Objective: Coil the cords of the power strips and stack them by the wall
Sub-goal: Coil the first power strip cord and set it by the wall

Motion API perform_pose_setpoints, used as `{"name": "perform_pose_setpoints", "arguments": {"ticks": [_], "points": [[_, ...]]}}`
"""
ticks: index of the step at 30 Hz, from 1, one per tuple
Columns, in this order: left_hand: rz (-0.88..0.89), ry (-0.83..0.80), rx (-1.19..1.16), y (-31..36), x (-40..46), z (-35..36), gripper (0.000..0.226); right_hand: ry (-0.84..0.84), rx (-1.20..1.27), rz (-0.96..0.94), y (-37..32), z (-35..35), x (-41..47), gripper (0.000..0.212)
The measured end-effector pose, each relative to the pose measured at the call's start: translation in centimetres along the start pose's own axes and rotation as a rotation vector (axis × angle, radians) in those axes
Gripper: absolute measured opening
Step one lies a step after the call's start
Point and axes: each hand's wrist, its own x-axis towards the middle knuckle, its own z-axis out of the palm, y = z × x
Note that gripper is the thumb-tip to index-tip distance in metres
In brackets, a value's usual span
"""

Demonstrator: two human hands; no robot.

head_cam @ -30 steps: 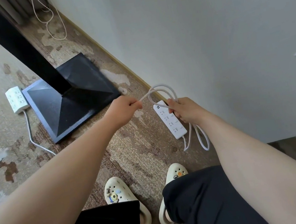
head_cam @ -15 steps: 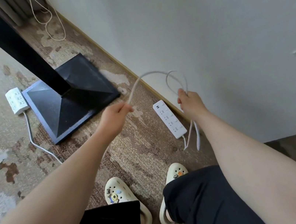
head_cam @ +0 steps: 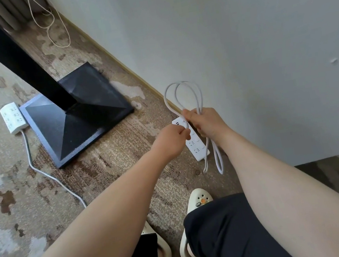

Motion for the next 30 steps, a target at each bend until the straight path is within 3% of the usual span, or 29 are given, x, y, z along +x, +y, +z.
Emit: {"name": "perform_pose_setpoints", "arguments": {"ticks": [5, 15, 18, 25, 28, 30], "points": [[0.083, 0.061, 0.084, 0.4, 0.1, 0.6, 0.033, -0.008, -0.024, 0.012, 0.2, -0.2, 0.4, 0.028], [-0.027, 0.005, -0.231, -2.6, -2.7, 0.3, 0.032, 0.138, -0.173, 0.028, -0.2, -0.3, 0.8, 0.041], [-0.055, -0.027, -0.238, -5.1, -3.8, -0.3, 0.029, 0.201, -0.088, 0.034, -0.3, -1.1, 0.7, 0.045], [-0.091, -0.127, -0.068, -9.6, -6.0, -1.3, 0.025, 0.307, 0.074, 0.084, -0.4, -2.1, 0.5, 0.036], [-0.015, -0.253, 0.085, -7.6, -5.5, 0.2, 0.021, 0.227, 0.222, 0.043, -1.6, -0.7, 0.4, 0.036], [0.015, -0.228, 0.142, -6.7, -4.9, 1.1, 0.022, 0.178, 0.235, 0.008, -2.1, 0.1, 0.3, 0.034]]}}
